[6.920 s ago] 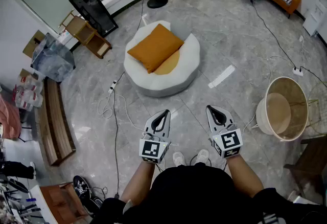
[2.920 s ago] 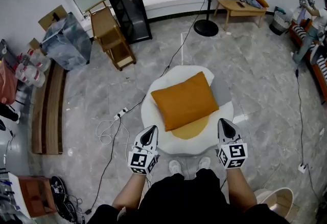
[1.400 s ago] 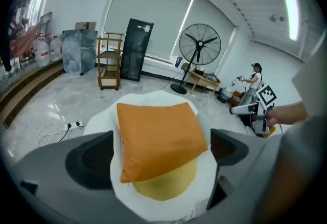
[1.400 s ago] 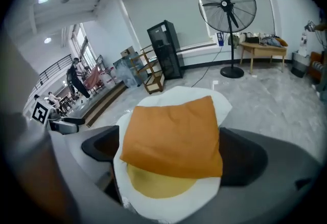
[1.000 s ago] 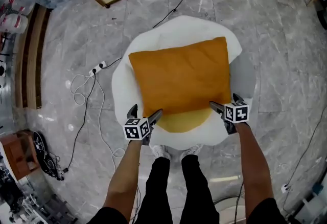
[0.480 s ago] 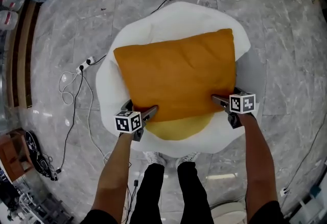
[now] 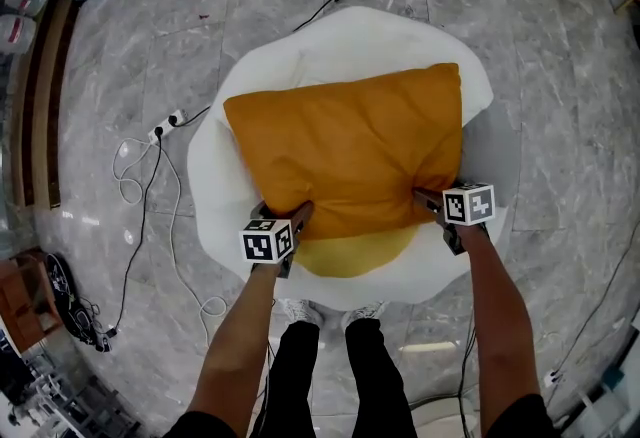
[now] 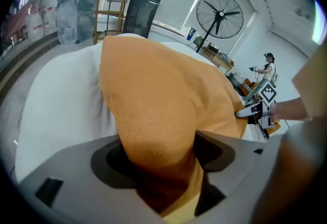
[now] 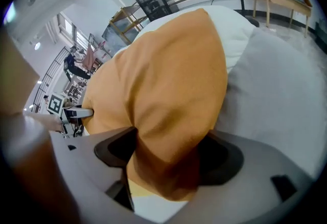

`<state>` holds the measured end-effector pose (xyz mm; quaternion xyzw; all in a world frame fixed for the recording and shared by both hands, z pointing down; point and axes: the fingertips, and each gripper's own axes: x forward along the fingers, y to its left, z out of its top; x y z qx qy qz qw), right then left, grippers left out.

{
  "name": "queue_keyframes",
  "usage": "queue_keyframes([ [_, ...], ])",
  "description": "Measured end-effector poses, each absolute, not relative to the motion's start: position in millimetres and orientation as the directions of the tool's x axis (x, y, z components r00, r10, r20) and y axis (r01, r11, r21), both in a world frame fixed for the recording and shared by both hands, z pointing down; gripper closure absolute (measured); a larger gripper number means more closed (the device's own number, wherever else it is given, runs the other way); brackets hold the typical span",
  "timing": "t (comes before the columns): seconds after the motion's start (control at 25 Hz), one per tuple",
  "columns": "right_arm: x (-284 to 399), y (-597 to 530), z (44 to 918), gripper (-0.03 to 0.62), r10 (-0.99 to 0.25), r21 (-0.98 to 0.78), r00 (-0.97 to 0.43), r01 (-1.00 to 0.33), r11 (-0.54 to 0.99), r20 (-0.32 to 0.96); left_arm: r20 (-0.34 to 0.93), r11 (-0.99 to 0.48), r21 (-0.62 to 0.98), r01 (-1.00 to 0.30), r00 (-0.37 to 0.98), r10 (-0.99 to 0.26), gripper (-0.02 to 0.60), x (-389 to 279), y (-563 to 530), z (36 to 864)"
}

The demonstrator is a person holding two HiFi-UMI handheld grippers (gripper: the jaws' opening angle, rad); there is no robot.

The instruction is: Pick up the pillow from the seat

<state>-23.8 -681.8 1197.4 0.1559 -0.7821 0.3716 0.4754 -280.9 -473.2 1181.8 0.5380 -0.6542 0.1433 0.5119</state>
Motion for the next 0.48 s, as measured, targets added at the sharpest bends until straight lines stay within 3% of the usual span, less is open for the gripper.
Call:
queue_keyframes([
  [0.24,-31,-675,1159,0.394,0.019,-0.312,-0.447,-0.594,0.742,0.894,0.810,0.375,0.344,-0.861,0.071,-0.582,0.327,-272,-477,1140],
  [0.48,-44,-677,1075,0.421,-0.077,-0.272,-0.497,-0.592,0.759,0.864,0.776,0.377,0.331,-0.865,0.022,-0.630,0.343,-284,-478,1061],
])
